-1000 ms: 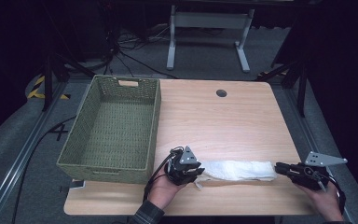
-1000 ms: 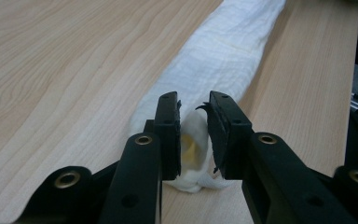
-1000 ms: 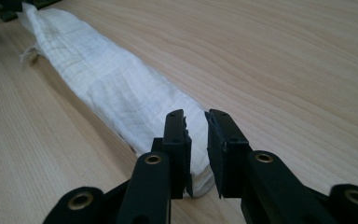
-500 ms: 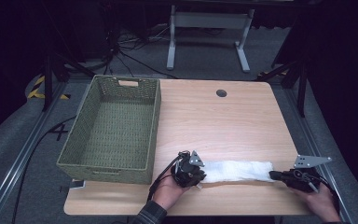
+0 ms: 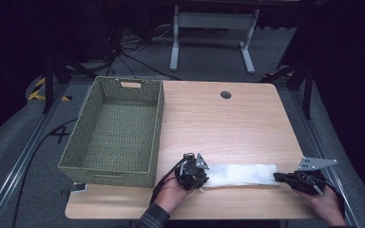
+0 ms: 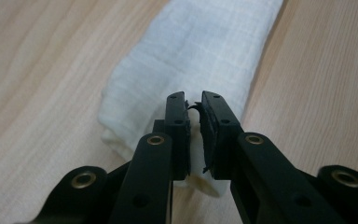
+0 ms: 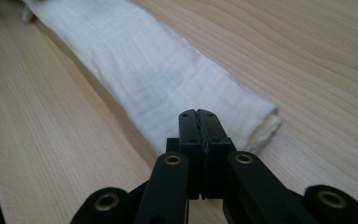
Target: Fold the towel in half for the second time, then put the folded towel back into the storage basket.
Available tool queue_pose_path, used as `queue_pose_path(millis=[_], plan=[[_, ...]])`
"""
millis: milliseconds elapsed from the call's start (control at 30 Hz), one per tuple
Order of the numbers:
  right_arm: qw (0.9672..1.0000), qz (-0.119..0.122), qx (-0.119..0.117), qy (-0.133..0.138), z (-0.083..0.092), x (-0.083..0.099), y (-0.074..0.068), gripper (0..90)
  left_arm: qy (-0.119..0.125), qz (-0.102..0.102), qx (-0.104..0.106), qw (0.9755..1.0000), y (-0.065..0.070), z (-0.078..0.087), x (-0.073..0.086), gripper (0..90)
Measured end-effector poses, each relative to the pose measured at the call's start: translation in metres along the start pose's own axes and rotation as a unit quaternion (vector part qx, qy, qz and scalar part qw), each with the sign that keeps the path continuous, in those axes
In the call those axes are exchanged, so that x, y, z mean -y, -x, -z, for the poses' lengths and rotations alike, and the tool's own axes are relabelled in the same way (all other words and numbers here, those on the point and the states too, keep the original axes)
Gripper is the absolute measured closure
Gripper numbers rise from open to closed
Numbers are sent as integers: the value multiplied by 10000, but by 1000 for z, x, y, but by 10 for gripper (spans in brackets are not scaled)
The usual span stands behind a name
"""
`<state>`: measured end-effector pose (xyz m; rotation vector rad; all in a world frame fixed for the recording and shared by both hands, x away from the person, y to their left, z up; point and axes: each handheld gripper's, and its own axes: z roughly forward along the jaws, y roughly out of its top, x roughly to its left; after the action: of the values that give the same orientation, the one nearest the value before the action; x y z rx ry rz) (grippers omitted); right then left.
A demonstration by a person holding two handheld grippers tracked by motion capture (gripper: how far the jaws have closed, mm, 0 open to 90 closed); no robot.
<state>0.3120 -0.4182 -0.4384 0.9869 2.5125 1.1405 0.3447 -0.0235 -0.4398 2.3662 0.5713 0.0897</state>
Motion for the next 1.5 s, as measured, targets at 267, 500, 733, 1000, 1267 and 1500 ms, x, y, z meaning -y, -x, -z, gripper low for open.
queue_pose_path(millis=[267, 500, 733, 1000, 1267, 1500], plan=[[9995, 134, -292, 13, -13, -11, -16, 899, 192, -98, -180, 9996, -17, -3, -23, 890], [9981, 325, -519, -66, -31, -24, -31, 900, 5, -175, -222, 9996, -26, -24, -36, 896], [9957, 553, -618, -404, -50, -27, -40, 900, -282, -196, -191, 9992, -29, -41, -33, 895], [9957, 592, -551, -459, -53, -27, -35, 900, -293, -203, -178, 9992, -26, -39, -31, 894], [9958, 600, -502, -471, -55, -29, -31, 900, -318, -235, -127, 9991, -21, -35, -26, 892], [9958, 640, -457, -465, -61, -35, -26, 900, -361, -271, -61, 9990, -19, -30, -21, 892]])
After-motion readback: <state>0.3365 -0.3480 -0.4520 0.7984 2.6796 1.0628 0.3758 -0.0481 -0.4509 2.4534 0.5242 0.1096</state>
